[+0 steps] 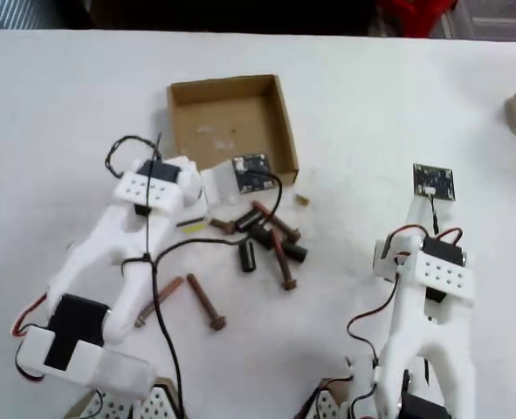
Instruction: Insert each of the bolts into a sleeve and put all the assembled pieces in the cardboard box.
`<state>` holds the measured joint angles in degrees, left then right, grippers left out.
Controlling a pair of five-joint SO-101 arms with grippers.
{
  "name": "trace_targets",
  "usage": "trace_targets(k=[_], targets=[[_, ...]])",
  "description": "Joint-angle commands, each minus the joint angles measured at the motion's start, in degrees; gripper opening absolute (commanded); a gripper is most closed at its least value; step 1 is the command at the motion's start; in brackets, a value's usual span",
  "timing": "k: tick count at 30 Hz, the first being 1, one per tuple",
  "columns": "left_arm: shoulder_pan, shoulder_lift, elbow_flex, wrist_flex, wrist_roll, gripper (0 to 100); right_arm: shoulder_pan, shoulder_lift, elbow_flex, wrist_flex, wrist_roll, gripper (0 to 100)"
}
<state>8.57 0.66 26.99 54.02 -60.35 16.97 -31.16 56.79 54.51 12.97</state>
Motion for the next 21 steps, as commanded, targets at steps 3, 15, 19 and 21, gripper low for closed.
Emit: trace_targets(k=[3,15,19,21], targets=[[1.9,4.1,-5.7,0.1,-0.6,18,0.1,-1.3,-0.4,-0.7,0.4,1.8],[5.8,15.7,-20.1,8.0,-0.3,18,0.1,-1.4,-0.4,-0.7,0.4,1.8],[7.7,19.2,-22.7,8.2,-0.2,18,0.1,-1.4,-0.4,-0.7,0.4,1.8],[7.7,20.6,-22.9,7.7,-0.2,18,0.1,-1.4,-0.4,-0.7,0.4,1.8]])
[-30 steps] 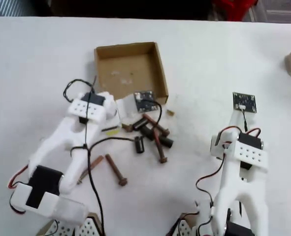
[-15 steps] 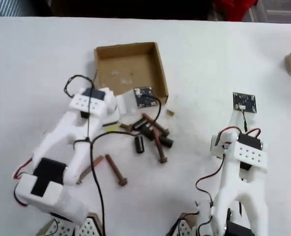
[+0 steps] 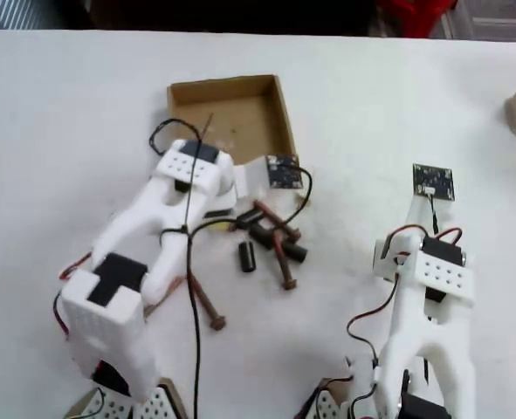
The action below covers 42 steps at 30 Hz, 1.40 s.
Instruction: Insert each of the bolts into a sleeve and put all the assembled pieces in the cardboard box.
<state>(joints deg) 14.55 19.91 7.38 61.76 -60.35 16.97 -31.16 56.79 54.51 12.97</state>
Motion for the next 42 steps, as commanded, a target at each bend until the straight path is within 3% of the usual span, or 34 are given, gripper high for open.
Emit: trace_targets(k=[1,6,14,22,30,42], targets=[[1.6,2.2,-3.6,-0.2,-0.2,18,0.1,-1.4,-0.4,-0.7,0.5,1.8],[1.8,6.8,-9.4,2.5,1.8,18,0.1,-1.4,-0.4,-0.8,0.5,1.8],[2.7,12.8,-17.1,3.4,16.7,7,0.2,-1.4,-0.4,-0.8,0.5,1.8],[2.4,10.9,-17.1,13.5,17.8,7,0.2,-1.4,-0.4,-0.9,0.5,1.8],[-3.0,7.2,-17.1,15.0,38.3,7,0.2,-1.4,-0.4,-0.9,0.5,1.8],[-11.5,5.4,-17.1,10.2,51.3,6,-1.0,-1.4,-0.2,-0.8,0.5,1.8]])
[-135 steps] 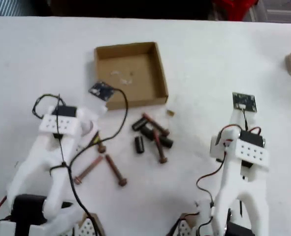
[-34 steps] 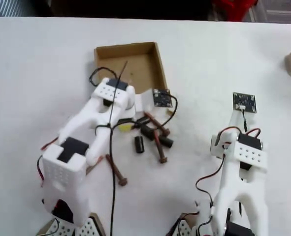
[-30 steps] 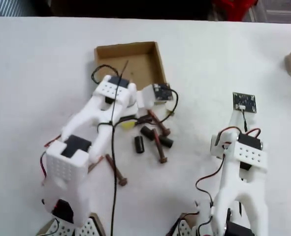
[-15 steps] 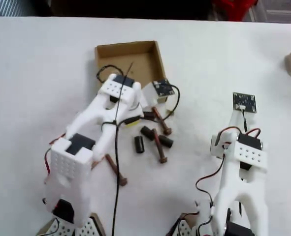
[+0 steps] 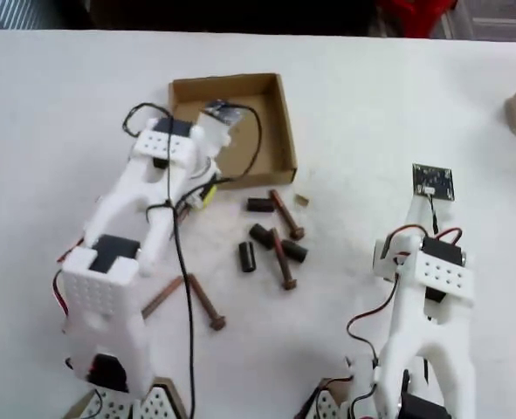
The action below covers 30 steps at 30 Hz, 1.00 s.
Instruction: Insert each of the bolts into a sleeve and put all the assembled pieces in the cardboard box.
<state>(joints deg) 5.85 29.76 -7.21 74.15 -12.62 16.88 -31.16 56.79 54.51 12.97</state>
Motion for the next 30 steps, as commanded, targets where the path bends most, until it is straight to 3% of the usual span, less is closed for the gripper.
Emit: trace_targets(k=[1,19,24,30], targets=[[-3.3,-4.4,-2.5,-2.4,4.3,6,-0.9,-1.4,-0.2,-0.8,0.5,1.9],[-18.0,-4.0,-1.7,-6.9,10.8,2,-5.4,-1.7,1.3,-0.8,0.4,1.9],[-20.5,-4.7,4.3,-14.9,10.8,2,-9.3,-1.9,1.5,-0.8,0.0,2.1],[-22.2,-5.7,4.9,-18.0,10.5,2,-16.7,-4.9,1.3,-0.5,-0.2,2.1]])
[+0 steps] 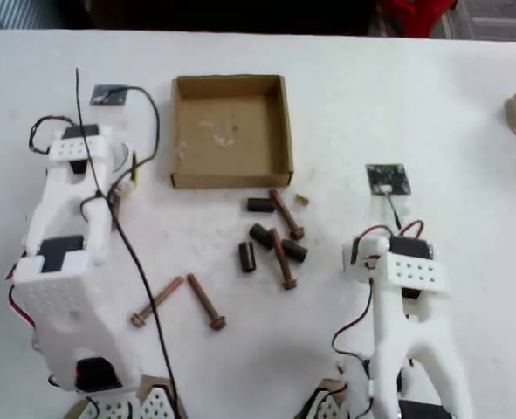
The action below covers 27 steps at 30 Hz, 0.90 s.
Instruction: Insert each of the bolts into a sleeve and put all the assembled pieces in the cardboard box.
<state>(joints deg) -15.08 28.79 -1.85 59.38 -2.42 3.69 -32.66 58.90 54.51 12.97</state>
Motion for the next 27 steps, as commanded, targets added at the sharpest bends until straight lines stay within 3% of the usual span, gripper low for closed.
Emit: trace_targets(k=[1,10,15,27], targets=[[-1.3,-4.7,-0.4,-3.8,0.3,2,-5.1,-4.5,-0.8,-0.5,-0.3,2.1],[-1.5,-5.0,2.2,-7.7,0.2,2,-19.7,-12.7,0.5,-7.6,-15.0,1.9],[-1.5,-5.1,2.5,-7.7,0.2,2,-25.5,-12.5,5.5,-21.8,-15.6,1.9],[-1.5,-4.9,2.1,-7.8,0.2,2,-26.4,-12.5,20.3,-63.6,-15.9,1.9]])
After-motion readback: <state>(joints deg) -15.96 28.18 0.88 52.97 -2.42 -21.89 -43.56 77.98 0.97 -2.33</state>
